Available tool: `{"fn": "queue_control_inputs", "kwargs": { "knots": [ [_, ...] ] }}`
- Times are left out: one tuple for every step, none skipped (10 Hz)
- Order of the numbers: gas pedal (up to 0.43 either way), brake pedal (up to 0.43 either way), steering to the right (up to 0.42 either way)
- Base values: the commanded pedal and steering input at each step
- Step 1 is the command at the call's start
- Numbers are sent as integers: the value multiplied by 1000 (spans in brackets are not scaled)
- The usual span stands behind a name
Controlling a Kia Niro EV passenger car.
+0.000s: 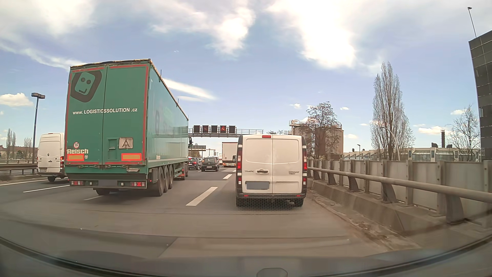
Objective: Follow the waypoints while adhering to traffic rules and regulations
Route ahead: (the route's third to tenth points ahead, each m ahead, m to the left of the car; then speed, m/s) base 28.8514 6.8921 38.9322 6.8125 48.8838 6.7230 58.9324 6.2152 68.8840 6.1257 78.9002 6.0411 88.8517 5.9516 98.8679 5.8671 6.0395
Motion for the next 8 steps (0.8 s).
{"fn": "queue_control_inputs", "kwargs": {
  "knots": [
    [110,0,2],
    [110,0,1],
    [110,0,1],
    [110,0,1],
    [98,0,1],
    [98,0,1],
    [79,0,1],
    [67,0,1]
  ]
}}
